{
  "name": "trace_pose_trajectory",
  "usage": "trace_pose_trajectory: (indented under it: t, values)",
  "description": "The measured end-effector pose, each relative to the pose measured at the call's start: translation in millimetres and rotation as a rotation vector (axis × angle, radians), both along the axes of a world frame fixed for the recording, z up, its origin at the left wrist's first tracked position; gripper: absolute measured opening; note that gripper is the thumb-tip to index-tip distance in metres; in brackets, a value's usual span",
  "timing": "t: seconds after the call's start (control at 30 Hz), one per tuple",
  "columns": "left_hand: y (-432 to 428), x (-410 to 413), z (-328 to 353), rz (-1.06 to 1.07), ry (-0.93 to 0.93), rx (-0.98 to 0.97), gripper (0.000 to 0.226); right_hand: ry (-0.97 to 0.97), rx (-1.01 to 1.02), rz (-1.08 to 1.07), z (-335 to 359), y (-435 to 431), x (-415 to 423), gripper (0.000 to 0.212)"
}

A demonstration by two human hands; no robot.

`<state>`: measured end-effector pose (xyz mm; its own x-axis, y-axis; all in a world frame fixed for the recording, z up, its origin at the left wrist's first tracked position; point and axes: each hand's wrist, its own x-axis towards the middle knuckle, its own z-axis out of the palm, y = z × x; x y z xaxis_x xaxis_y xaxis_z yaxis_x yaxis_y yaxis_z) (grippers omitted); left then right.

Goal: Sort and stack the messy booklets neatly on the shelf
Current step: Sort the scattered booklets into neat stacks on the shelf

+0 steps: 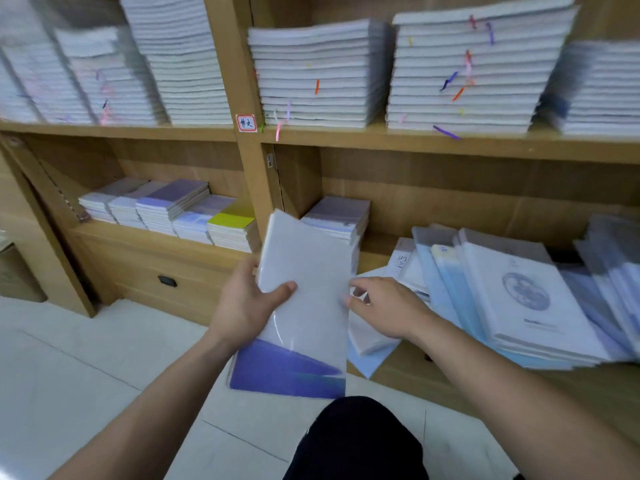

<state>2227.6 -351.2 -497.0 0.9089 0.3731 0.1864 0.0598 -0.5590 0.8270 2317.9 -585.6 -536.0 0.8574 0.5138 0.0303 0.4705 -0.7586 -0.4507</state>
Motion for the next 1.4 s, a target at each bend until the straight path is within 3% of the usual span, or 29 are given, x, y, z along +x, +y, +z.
trace_pose_trajectory:
  t: [0.23, 0.53, 0.67, 0.8, 0.93, 1.13, 1.3, 1.4]
  values:
    - [-88, 46, 56, -0.135, -0.149, 0.111, 0.041, -0.004, 0.236, -0.204, 45, -80, -16, 0.054]
    - [-211, 116, 10, -0.257, -0.107, -0.226, 0.047, 0.025, 0.542, -0.514, 24, -191, 1, 0.054]
    - [-231, 149, -34, -0.334, 0.010, -0.291, 0.056, 0.073, 0.486, -0.542, -1, -216, 12, 0.049]
    - [-236, 155, -46, -0.369, 0.073, -0.424, 0.008, 0.117, 0.179, -0.446, -19, -219, 19, 0.057]
    - [-231, 148, -40, -0.469, 0.091, -0.488, 0.019, 0.100, 0.071, -0.420, -12, -207, 22, 0.068]
    - [-226, 141, -32, -0.574, 0.115, -0.348, 0.028, 0.120, 0.134, -0.276, 7, -183, 7, 0.073]
    - [-227, 132, -25, -0.586, 0.134, -0.459, 0.025, 0.124, 0.004, -0.271, 22, -158, -24, 0.103]
    - [-231, 123, -18, -0.650, 0.130, -0.492, 0.025, 0.096, 0.014, -0.334, 31, -152, -30, 0.095]
